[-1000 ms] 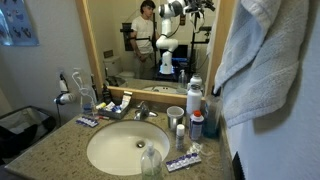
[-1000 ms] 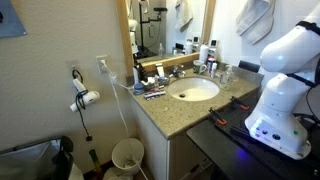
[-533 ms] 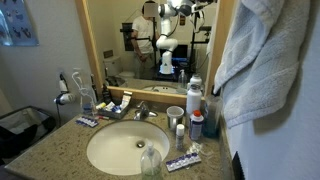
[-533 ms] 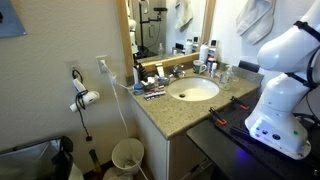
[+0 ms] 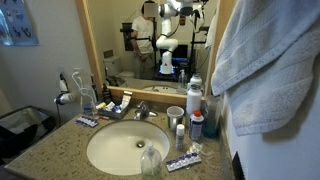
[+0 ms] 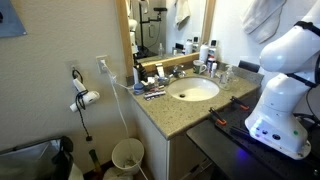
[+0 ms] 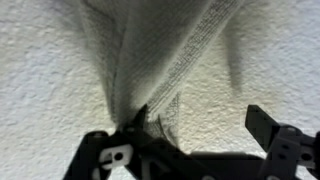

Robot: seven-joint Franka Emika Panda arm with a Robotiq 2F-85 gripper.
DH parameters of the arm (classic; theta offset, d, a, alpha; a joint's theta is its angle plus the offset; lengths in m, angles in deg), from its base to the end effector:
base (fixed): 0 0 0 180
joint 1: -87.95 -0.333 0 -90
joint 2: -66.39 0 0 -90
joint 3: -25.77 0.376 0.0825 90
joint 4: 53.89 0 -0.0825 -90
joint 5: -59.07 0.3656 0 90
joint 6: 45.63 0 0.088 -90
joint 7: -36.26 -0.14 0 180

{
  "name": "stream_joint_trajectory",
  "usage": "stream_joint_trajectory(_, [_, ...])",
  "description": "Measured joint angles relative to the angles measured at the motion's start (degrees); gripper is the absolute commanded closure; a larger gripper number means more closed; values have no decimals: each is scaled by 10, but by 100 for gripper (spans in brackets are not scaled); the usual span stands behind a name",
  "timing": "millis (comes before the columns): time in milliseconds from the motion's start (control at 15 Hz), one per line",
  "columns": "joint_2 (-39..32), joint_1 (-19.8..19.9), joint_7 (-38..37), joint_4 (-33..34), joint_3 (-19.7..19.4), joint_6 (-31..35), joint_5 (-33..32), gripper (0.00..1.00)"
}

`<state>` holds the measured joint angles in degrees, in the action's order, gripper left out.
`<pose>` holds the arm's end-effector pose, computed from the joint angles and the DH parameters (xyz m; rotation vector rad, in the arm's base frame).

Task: Remove the face towel from the wall

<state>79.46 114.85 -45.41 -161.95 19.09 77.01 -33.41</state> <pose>0.3864 -0.3525 0.7556 1.3283 -1.0670 1.0166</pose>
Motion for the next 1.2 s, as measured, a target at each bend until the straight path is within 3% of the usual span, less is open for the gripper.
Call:
stream_joint_trajectory(200, [-5,-45,-9,-5,-18,-95,-25,0])
stream_joint_trajectory(467, [-7,-84,-9,-14,-27,-171,-36,0])
stream_joint_trajectory(1200, [-20,-114,-9,-21,-42,-202,-41,0])
